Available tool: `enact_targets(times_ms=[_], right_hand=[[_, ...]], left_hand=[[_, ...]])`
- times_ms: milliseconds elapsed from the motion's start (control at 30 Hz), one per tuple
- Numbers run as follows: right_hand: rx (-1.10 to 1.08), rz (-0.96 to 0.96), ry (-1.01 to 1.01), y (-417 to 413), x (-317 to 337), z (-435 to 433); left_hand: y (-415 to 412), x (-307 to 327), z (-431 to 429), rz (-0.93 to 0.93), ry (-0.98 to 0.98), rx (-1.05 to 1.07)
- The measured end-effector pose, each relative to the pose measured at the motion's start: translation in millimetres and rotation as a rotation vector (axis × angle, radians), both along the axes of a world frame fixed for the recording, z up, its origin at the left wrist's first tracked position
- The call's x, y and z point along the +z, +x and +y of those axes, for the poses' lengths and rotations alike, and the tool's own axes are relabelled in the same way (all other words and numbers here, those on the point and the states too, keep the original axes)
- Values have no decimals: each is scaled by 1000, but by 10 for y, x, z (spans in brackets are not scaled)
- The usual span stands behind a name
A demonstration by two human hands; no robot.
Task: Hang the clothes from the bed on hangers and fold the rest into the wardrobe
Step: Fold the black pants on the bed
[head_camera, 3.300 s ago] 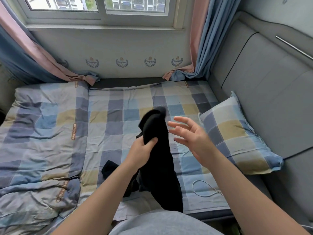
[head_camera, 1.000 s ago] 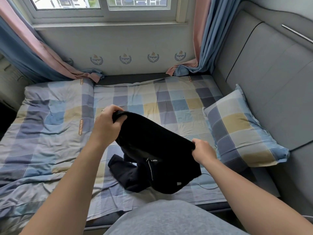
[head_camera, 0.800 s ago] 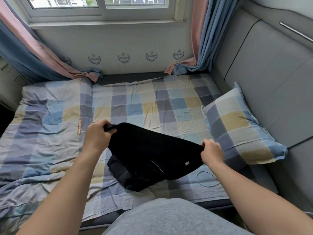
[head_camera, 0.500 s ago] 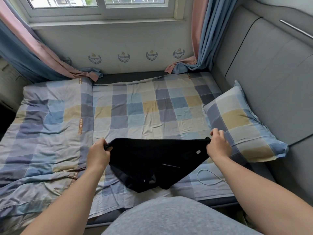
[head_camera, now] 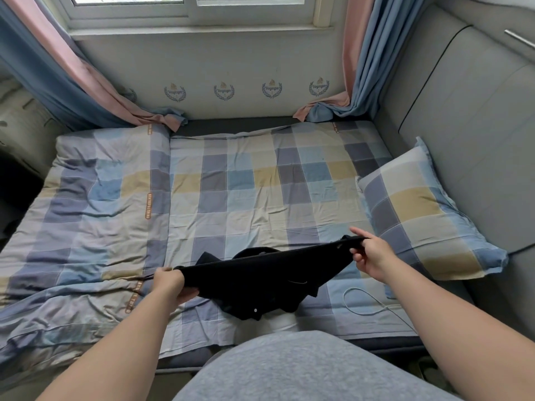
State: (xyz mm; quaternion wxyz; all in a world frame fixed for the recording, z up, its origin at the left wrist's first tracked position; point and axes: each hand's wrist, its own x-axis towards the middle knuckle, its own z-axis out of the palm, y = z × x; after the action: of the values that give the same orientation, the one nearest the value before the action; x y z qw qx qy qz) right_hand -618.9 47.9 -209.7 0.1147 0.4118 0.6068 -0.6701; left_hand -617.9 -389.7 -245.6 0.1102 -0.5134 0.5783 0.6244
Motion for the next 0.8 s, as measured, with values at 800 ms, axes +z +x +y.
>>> enact_targets(times_ms=[800], right_hand=[[336, 230, 734, -184, 104, 61]], left_hand=[[-197, 157, 29, 357, -135, -121]])
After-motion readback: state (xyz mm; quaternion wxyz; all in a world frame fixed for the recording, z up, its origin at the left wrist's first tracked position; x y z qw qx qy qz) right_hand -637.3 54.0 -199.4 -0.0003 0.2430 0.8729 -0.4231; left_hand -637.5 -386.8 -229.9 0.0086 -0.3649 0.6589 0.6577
